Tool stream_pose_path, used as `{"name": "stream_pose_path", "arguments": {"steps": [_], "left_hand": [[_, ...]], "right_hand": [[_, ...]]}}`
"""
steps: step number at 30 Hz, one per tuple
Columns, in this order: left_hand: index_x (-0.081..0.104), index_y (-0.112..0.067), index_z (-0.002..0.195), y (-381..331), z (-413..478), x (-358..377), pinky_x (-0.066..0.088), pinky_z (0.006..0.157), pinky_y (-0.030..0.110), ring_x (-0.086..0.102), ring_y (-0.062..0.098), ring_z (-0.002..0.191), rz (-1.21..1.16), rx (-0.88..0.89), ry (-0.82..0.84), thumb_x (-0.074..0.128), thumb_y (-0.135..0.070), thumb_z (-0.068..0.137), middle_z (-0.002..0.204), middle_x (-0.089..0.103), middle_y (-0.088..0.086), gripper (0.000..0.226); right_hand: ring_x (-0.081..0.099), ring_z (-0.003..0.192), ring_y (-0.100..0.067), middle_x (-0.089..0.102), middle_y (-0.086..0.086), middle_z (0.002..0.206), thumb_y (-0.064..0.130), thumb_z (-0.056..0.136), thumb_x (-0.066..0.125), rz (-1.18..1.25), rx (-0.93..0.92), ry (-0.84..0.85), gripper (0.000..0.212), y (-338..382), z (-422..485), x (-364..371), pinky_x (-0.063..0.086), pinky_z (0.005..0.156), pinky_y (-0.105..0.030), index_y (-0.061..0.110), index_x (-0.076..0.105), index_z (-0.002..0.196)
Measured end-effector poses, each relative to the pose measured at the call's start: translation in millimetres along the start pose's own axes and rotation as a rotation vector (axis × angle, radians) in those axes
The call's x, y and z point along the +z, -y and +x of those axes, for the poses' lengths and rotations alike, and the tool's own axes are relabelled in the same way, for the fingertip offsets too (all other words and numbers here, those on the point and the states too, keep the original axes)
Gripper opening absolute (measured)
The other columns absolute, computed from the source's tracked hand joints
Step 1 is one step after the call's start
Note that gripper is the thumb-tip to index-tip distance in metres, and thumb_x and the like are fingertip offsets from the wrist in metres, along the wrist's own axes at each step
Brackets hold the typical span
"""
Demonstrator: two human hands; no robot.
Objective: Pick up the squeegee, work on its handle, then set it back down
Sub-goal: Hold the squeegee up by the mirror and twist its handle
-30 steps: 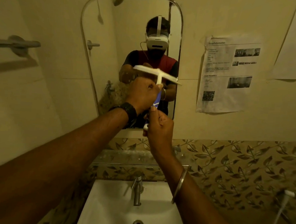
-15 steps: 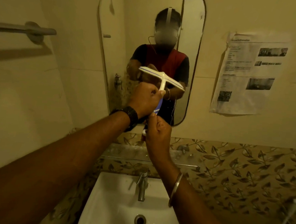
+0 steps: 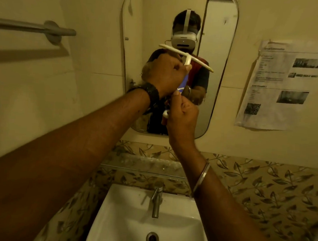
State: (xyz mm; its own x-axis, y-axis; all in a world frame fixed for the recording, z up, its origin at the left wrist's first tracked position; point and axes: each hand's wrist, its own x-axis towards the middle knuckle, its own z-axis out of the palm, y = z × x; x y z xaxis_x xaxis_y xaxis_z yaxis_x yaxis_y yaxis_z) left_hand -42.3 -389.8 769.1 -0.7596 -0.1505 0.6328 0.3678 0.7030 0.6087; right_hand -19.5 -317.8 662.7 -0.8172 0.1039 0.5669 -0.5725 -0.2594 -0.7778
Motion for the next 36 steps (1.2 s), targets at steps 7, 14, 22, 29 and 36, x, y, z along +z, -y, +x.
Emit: {"name": "stream_pose_path", "arguments": {"steps": [7, 14, 22, 29, 36], "left_hand": [[0.063, -0.008, 0.064, 59, -46, -1, 0.031, 0.04, 0.009, 0.042, 0.001, 0.037, 0.019, -0.114, 0.007, 0.064, -0.032, 0.098, 0.049, 0.048, -0.006, 0.041], [0.049, -0.026, 0.052, 14, -8, -39, 0.03, 0.042, 0.005, 0.043, -0.005, 0.035, -0.077, -0.034, -0.083, 0.064, -0.027, 0.098, 0.04, 0.047, -0.014, 0.048], [0.049, -0.024, 0.046, 40, 2, -53, 0.035, 0.045, 0.016, 0.039, 0.001, 0.034, -0.104, -0.099, -0.125, 0.065, -0.029, 0.097, 0.035, 0.045, -0.013, 0.053], [0.069, 0.002, 0.072, 85, -38, -44, 0.044, 0.057, 0.026, 0.051, 0.014, 0.052, -0.152, -0.185, -0.103, 0.062, -0.033, 0.098, 0.059, 0.06, 0.011, 0.044], [0.066, -0.004, 0.063, 50, 11, -80, 0.053, 0.058, 0.035, 0.052, 0.017, 0.054, -0.219, -0.073, -0.273, 0.065, -0.034, 0.096, 0.058, 0.058, 0.008, 0.044]], "right_hand": [[0.054, 0.049, -0.01, 0.055, -0.009, 0.061, 0.023, 0.11, 0.051, -0.097, 0.105, 0.094, 0.045, -31, -50, 7, 0.049, 0.045, -0.024, -0.004, 0.057, 0.075], [0.056, 0.053, -0.01, 0.058, -0.003, 0.064, 0.024, 0.11, 0.051, -0.073, -0.049, 0.124, 0.038, 18, -5, 24, 0.049, 0.05, -0.025, 0.016, 0.058, 0.074], [0.053, 0.049, -0.015, 0.057, -0.001, 0.057, 0.026, 0.109, 0.053, -0.154, -0.086, 0.148, 0.044, 0, 3, 50, 0.049, 0.051, -0.038, 0.017, 0.056, 0.066], [0.057, 0.042, -0.013, 0.063, -0.019, 0.06, 0.024, 0.111, 0.051, -0.247, -0.03, 0.224, 0.047, -22, -38, 45, 0.049, 0.042, -0.026, -0.004, 0.061, 0.074], [0.057, 0.048, -0.013, 0.06, -0.001, 0.057, 0.025, 0.11, 0.052, -0.241, -0.157, 0.227, 0.044, 23, 15, 71, 0.056, 0.05, -0.047, 0.019, 0.058, 0.066]]}}
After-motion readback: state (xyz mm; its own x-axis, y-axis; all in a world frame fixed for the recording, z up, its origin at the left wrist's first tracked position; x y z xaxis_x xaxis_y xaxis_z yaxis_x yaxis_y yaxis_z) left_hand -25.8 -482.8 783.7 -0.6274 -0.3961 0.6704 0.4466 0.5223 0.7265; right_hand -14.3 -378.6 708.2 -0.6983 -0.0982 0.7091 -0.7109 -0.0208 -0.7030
